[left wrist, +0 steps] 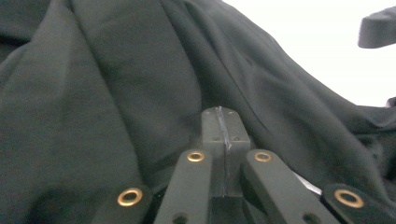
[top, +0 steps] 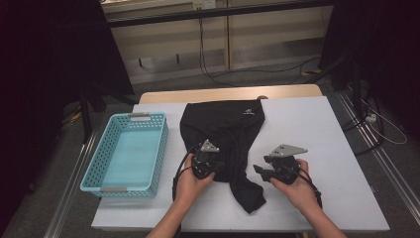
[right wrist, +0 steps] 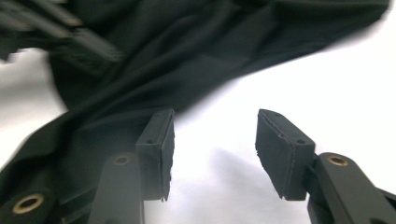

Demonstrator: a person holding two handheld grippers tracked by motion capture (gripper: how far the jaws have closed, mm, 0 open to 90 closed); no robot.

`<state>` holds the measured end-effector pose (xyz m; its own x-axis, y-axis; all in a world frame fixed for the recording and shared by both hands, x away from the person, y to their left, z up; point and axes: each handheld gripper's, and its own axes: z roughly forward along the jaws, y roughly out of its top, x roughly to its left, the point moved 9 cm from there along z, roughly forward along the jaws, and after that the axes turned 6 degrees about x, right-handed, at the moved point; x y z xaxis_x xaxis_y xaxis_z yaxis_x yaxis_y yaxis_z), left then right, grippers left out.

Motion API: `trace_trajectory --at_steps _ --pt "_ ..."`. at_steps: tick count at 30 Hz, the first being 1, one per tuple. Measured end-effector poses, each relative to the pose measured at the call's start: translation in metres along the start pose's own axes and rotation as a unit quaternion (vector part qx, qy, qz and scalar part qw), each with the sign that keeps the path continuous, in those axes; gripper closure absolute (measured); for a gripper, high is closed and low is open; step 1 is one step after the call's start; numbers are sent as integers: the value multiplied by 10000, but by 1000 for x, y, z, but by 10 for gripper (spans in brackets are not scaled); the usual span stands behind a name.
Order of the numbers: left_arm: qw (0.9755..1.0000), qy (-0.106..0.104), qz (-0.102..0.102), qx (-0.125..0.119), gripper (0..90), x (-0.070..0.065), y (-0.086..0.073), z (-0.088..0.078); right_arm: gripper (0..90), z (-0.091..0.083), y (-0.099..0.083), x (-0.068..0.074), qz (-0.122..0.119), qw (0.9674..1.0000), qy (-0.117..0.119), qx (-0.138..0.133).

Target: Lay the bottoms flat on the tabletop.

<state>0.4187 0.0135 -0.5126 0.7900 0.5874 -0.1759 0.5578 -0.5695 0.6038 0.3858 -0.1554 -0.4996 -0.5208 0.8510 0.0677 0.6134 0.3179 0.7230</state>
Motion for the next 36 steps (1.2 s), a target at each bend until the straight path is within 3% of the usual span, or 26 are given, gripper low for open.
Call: trace_trajectory --at_steps 5,8,12,17,19,22,26,30,33,36 --pt "9992 103 -304 -228 900 20 2 -23 459 12 13 -20 192 9991 -382 -12" --pt "9987 118 -391 -301 900 27 2 -31 460 27 21 -26 404 9980 -480 -7" --pt "9987 152 -355 -341 900 28 2 -35 478 49 29 -31 690 9962 -531 -24" --pt "9983 176 -376 -399 900 32 2 -41 548 72 36 -39 778 9940 -741 224" --pt "9981 171 -376 -454 900 32 3 -41 586 75 39 -39 711 9936 -861 190" --pt "9981 106 -378 -485 900 29 4 -40 646 78 42 -39 622 9941 -867 168" --pt "9981 143 -331 -504 900 29 6 -40 900 81 44 -35 467 9968 -627 189" --pt "9978 115 -353 -548 900 29 7 -42 900 80 43 -38 699 9967 -378 153" --pt "9976 136 -377 -567 900 32 6 -45 900 70 40 -49 780 9959 -423 167" --pt "9973 166 -413 -576 900 36 5 -46 900 54 37 -65 818 9947 -615 114"
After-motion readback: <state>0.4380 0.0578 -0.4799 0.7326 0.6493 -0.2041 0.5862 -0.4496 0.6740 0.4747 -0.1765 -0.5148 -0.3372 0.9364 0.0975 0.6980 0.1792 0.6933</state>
